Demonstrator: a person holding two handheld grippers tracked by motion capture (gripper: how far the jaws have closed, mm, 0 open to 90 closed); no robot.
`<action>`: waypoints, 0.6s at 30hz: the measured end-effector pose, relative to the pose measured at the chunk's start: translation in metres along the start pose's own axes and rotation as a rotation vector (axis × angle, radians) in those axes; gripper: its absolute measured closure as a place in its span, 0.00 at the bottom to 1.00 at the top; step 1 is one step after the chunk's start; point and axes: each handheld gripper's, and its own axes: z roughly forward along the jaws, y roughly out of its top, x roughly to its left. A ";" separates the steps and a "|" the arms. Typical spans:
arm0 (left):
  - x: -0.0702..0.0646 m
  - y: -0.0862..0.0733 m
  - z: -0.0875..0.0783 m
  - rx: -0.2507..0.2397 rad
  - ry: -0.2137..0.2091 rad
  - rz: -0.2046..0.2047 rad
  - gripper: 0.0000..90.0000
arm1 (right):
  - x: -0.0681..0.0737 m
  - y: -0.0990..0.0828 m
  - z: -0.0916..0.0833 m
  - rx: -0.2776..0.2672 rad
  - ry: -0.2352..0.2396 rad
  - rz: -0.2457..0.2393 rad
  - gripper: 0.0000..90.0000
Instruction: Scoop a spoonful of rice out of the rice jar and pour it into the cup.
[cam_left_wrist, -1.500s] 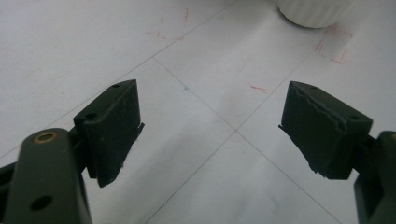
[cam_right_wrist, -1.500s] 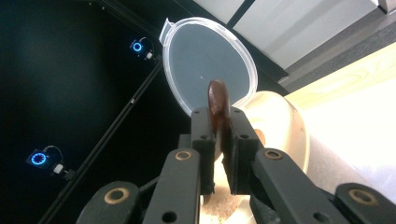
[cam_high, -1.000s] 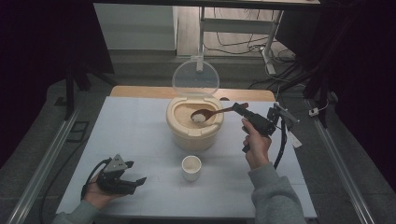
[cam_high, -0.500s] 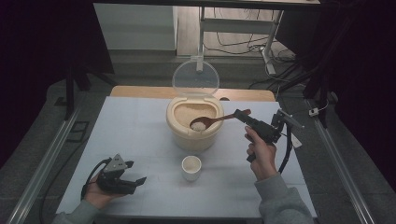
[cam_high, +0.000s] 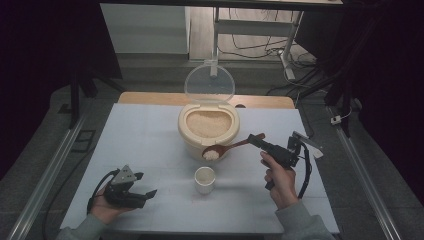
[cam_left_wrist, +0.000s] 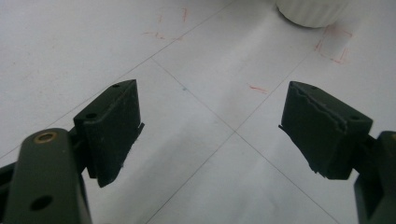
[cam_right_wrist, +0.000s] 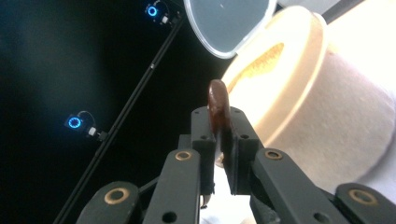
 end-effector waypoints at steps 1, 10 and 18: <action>0.000 0.000 0.000 0.001 -0.001 0.000 0.22 | -0.001 -0.002 0.000 0.003 -0.005 -0.001 0.92; 0.000 0.000 0.001 0.003 -0.001 0.000 0.22 | -0.007 -0.015 0.001 0.059 -0.062 -0.055 0.92; 0.001 -0.001 0.001 0.005 -0.001 0.000 0.22 | -0.008 -0.021 0.011 0.083 -0.122 -0.146 0.92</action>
